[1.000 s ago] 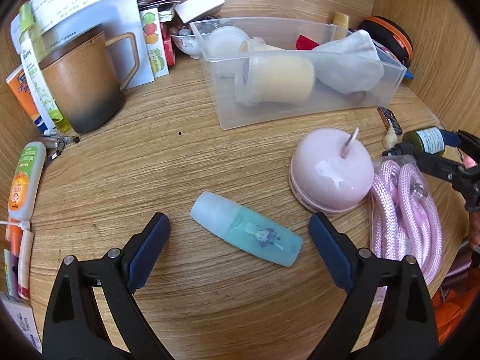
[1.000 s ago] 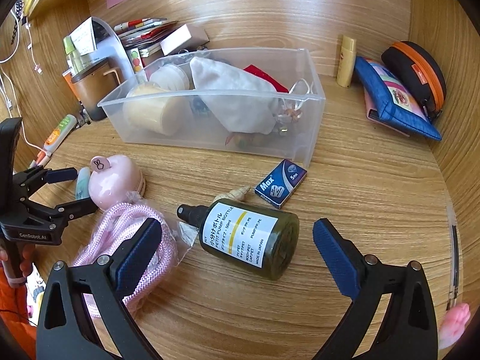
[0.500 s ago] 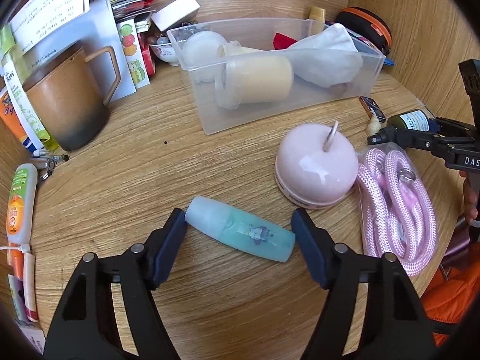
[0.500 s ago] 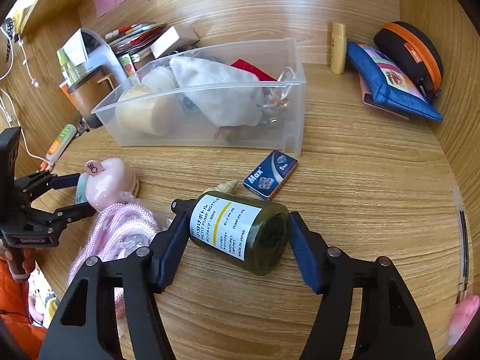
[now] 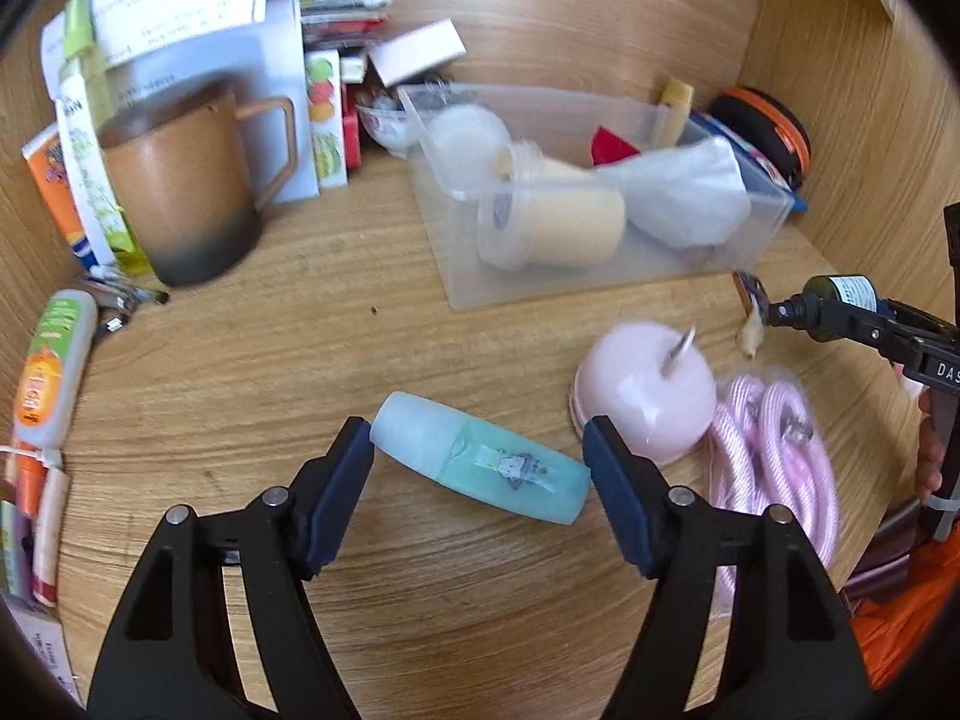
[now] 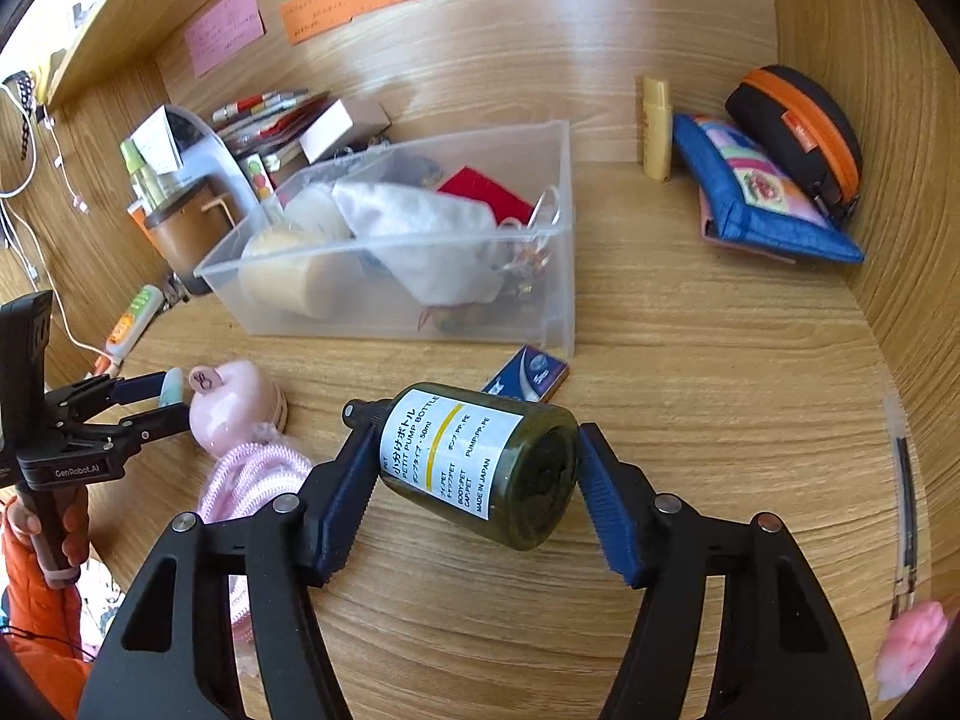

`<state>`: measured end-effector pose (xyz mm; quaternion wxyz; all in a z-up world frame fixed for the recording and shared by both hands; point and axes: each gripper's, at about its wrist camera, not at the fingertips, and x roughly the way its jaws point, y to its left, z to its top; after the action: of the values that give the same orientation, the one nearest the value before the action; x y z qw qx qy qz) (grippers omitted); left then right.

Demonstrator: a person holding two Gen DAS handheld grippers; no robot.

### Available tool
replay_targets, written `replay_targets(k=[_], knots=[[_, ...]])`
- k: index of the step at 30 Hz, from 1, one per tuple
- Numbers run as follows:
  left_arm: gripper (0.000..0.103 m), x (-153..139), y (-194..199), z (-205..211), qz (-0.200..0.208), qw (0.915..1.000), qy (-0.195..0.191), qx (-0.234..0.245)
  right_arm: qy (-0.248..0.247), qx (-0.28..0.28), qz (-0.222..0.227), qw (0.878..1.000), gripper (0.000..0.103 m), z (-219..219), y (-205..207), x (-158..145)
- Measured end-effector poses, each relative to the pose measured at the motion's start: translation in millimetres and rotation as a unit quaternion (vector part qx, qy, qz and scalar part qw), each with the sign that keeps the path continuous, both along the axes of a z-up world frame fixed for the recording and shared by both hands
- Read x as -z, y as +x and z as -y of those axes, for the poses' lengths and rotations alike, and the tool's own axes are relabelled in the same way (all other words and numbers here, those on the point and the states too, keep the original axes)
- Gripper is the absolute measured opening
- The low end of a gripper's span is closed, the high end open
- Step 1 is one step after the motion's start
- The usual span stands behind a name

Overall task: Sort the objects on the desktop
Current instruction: 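Grasp the green glass bottle with the right tool while the left tool grasps the teal tube, then carry the bottle and tube over the clear bin and open both tools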

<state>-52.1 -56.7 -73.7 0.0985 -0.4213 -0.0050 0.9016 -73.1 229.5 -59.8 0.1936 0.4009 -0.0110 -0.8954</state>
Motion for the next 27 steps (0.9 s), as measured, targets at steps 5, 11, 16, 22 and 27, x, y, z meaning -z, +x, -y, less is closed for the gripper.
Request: replay_targets(k=[5, 11, 16, 22, 27], knots=[[0.072, -17.5, 1.8, 2.8, -0.030, 0.9993, 0.016, -0.018, 0.004, 0.001, -0.021, 1.000, 0.062, -4.1, -1.8, -13.9], [0.072, -36.1, 2.5, 3.6, -0.055, 0.9976, 0.025, -0.033, 0.009, 0.001, -0.053, 0.999, 0.062, -8.4, -5.6, -34.8], [0.072, -48.1, 2.1, 5.1, -0.070, 0.9963, 0.027, -0.043, 0.011, -0.002, -0.075, 0.997, 0.062, -9.4, -11.5, -49.2], [0.072, -61.6, -6.5, 6.0, -0.086, 0.9943, 0.032, -0.055, 0.003, -0.015, -0.095, 0.995, 0.062, -5.6, -20.5, -64.0], [0.072, -74.3, -18.5, 2.5, -0.100, 0.9929, 0.034, -0.055, -0.002, -0.028, -0.108, 0.994, 0.062, 1.0, -27.2, -72.7]])
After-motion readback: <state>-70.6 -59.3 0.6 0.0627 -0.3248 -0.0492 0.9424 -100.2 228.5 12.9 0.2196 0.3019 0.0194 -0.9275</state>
